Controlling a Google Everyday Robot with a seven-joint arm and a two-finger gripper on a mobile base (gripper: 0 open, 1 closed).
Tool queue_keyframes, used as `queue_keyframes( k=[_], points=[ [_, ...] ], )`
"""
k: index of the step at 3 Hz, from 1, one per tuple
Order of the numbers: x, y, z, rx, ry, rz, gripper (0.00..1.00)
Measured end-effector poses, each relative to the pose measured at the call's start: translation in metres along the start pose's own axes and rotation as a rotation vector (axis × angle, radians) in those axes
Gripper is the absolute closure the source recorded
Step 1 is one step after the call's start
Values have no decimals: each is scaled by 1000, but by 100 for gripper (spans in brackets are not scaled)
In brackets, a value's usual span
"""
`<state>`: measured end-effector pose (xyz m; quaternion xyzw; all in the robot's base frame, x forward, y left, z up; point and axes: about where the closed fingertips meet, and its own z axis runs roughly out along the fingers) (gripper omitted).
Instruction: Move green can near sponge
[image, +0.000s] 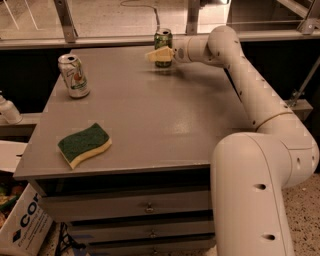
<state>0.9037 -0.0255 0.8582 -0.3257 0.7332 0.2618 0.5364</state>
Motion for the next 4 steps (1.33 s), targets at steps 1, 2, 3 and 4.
queue_keyframes(
  k=[1, 2, 3, 4],
  points=[
    [0, -5, -8, 2, -6, 10, 41],
    [0, -12, -37, 16, -7, 18, 65],
    [-7, 1, -77, -17, -10, 16, 87],
    [-16, 46, -125, -103, 4, -24, 100]
  ],
)
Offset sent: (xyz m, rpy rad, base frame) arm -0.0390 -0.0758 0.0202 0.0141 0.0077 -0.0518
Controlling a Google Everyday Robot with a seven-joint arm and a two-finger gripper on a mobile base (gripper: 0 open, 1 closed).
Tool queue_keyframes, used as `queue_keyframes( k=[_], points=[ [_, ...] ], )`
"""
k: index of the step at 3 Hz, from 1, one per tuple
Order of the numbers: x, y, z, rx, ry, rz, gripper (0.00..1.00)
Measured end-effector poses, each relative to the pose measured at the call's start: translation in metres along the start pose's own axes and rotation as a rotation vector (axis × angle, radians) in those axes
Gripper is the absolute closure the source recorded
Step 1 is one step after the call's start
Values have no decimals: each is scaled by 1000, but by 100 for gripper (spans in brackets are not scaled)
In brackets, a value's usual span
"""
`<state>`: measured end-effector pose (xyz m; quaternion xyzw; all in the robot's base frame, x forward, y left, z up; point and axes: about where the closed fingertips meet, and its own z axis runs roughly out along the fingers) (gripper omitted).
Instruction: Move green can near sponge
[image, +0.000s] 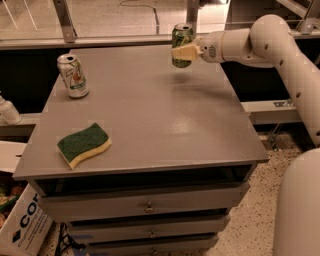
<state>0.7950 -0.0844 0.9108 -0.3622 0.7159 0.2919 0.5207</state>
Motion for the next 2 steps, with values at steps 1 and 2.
queue_keyframes(
  k=[1, 2],
  points=[
    [-3, 63, -31, -100, 10, -62, 100],
    [-2, 136, -50, -202, 8, -129, 100]
  ],
)
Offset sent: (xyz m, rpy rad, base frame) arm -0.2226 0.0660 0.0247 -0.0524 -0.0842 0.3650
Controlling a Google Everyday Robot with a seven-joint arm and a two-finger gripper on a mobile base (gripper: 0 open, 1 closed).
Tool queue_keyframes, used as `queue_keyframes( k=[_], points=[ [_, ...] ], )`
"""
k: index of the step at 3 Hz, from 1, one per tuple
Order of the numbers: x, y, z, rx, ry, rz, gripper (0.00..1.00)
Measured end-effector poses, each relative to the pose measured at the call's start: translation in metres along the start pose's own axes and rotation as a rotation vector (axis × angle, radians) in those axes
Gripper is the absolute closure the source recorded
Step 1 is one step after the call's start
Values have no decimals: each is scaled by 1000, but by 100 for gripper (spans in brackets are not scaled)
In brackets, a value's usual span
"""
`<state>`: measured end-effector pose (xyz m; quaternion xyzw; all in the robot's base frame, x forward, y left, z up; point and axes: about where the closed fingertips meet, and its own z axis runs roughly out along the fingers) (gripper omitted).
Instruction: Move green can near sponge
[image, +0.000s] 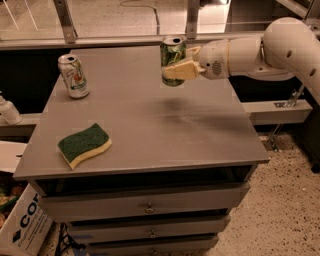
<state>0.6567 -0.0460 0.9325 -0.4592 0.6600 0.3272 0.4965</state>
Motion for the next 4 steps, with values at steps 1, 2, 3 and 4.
queue_keyframes(
  k=[1, 2, 3, 4],
  points=[
    [1, 60, 17, -107, 29, -45, 100],
    [11, 115, 41, -232, 63, -47, 100],
    [11, 115, 41, -233, 63, -47, 100],
    [19, 129, 52, -278, 52, -57, 100]
  ],
)
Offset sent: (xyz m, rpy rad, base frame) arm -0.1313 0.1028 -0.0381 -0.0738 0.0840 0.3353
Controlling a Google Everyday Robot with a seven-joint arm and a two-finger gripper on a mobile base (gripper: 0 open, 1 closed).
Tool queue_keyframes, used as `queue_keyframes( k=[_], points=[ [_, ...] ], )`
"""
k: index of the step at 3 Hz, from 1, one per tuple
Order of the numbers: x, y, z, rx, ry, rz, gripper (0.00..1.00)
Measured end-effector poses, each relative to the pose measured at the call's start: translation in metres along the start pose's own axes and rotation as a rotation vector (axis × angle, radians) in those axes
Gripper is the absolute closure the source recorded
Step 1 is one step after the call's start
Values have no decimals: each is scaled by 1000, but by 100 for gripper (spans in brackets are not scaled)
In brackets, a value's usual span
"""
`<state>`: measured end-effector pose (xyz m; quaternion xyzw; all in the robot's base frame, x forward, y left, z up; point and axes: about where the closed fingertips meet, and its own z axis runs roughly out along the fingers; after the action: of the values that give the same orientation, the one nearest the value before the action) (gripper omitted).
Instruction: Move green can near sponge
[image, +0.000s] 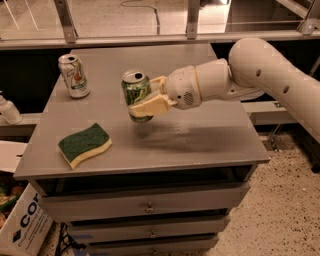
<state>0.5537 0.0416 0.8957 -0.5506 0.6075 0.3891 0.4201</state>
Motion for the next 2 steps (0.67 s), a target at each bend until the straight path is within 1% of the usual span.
queue_keyframes(
  k=[1, 2],
  points=[
    [12, 11, 15, -61, -8, -30, 100],
    [23, 19, 28, -104, -21, -34, 100]
  ],
)
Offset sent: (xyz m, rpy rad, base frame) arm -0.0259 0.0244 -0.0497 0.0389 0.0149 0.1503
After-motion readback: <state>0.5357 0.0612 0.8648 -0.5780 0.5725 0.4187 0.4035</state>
